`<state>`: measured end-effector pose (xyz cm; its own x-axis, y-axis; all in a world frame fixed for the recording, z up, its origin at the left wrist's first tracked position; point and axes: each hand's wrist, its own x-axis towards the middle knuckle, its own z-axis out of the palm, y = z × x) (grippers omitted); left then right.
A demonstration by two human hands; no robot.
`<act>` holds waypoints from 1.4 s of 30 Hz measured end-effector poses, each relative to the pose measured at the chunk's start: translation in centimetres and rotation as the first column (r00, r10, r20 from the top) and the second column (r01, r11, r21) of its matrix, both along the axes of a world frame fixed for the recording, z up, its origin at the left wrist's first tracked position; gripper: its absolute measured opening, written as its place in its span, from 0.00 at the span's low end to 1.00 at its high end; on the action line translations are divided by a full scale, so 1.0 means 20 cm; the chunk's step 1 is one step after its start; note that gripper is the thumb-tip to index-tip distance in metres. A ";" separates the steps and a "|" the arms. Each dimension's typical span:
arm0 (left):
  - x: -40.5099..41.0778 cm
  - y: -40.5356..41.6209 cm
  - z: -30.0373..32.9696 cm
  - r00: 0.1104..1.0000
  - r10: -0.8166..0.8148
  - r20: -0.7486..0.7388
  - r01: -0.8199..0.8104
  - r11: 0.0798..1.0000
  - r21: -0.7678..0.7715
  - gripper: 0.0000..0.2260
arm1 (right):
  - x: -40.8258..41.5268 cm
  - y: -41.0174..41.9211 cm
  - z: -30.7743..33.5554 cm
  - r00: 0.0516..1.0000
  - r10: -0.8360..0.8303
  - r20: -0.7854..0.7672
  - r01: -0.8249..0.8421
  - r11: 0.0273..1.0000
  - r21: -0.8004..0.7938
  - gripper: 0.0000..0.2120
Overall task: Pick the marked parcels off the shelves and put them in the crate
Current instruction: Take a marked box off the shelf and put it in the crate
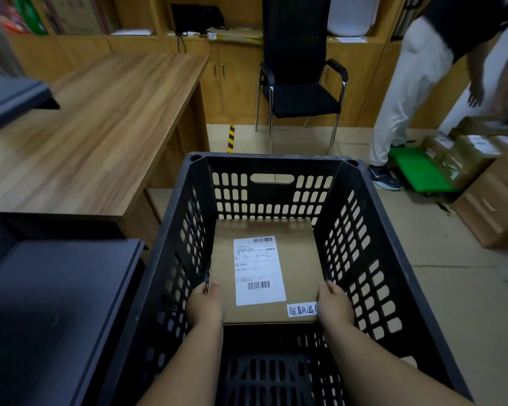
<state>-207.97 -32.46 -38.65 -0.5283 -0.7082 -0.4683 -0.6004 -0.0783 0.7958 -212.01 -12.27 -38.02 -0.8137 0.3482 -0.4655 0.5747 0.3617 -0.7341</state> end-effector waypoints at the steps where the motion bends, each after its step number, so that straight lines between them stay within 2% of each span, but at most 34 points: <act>1: 0.01 0.01 0.04 0.999 -0.045 0.012 0.046 0.998 -0.033 0.14 | 0.01 -0.01 0.04 0.999 0.049 -0.010 -0.048 0.997 0.059 0.20; 4: 0.03 0.03 0.19 0.978 -0.186 0.093 0.200 0.964 -0.176 0.16 | 0.04 -0.03 0.16 0.976 0.215 -0.040 -0.204 0.959 0.199 0.19; 9: 0.12 0.10 0.47 0.914 -0.364 0.180 0.406 0.796 -0.450 0.15 | 0.14 -0.03 0.42 0.909 0.405 -0.099 -0.326 0.839 0.436 0.20; 13: 0.24 0.14 0.71 0.897 -0.383 0.222 0.433 0.660 -0.613 0.11 | 0.25 -0.04 0.63 0.873 0.469 -0.131 -0.327 0.763 0.557 0.22; 18: 0.41 0.17 0.91 0.854 -0.415 0.315 0.487 0.420 -0.766 0.11 | 0.44 -0.05 0.82 0.836 0.523 -0.167 -0.325 0.717 0.617 0.21; 24: 0.64 0.21 1.06 0.848 -0.422 0.320 0.459 0.284 -0.842 0.13 | 0.67 -0.05 0.97 0.798 0.558 -0.228 -0.309 0.704 0.639 0.20; 30: 0.86 0.22 1.23 0.893 -0.357 0.273 0.381 0.280 -0.881 0.13 | 0.85 -0.05 1.09 0.729 0.622 -0.286 -0.333 0.686 0.647 0.19; 37: 1.20 0.32 1.35 0.948 -0.216 0.233 0.290 0.285 -0.914 0.14 | 1.03 0.01 1.22 0.591 0.719 -0.366 -0.388 0.651 0.652 0.17; 42: 1.56 0.46 1.37 0.964 -0.069 0.255 0.264 0.304 -0.915 0.14 | 1.24 0.15 1.24 0.428 0.826 -0.368 -0.442 0.546 0.711 0.19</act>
